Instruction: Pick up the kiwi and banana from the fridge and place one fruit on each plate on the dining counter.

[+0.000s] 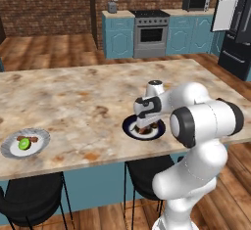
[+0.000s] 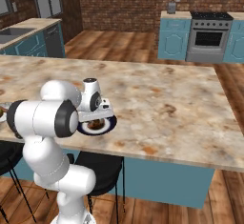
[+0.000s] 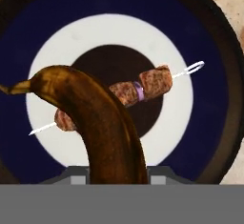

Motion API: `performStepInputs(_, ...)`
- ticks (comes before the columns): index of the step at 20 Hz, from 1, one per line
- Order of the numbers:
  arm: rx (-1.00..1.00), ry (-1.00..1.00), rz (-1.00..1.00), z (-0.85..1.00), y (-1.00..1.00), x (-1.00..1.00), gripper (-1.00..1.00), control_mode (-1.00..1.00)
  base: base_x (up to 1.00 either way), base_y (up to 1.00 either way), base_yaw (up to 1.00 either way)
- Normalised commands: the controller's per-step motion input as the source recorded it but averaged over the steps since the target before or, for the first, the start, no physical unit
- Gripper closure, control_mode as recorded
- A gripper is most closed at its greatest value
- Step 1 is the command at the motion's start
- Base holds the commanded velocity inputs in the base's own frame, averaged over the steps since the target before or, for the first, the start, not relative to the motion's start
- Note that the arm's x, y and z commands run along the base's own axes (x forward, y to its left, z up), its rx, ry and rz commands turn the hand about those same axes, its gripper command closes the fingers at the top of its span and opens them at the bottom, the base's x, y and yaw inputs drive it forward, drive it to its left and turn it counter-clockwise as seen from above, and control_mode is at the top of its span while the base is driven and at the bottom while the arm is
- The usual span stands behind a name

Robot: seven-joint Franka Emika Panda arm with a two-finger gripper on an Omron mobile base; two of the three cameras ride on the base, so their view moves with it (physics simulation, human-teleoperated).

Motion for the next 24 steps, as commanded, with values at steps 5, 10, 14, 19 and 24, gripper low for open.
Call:
performStepInputs(5,0.0,-0.03,0.0,-0.26,-0.01,-0.11,-1.0,-1.0,0.0,0.0,0.0)
performStepInputs(10,0.01,-0.03,-0.01,-0.09,-0.13,-0.4,-1.0,-1.0,0.0,0.0,0.0)
performStepInputs(14,0.0,0.0,-0.07,0.41,-0.27,-0.33,-1.0,-1.0,0.0,0.0,0.0)
performStepInputs(19,0.0,-0.01,-0.1,0.86,-0.27,-0.32,-1.0,-1.0,0.0,0.0,0.0)
performStepInputs(24,0.0,-0.01,-0.12,0.8,-0.12,-0.46,-1.0,-1.0,0.0,0.0,0.0)
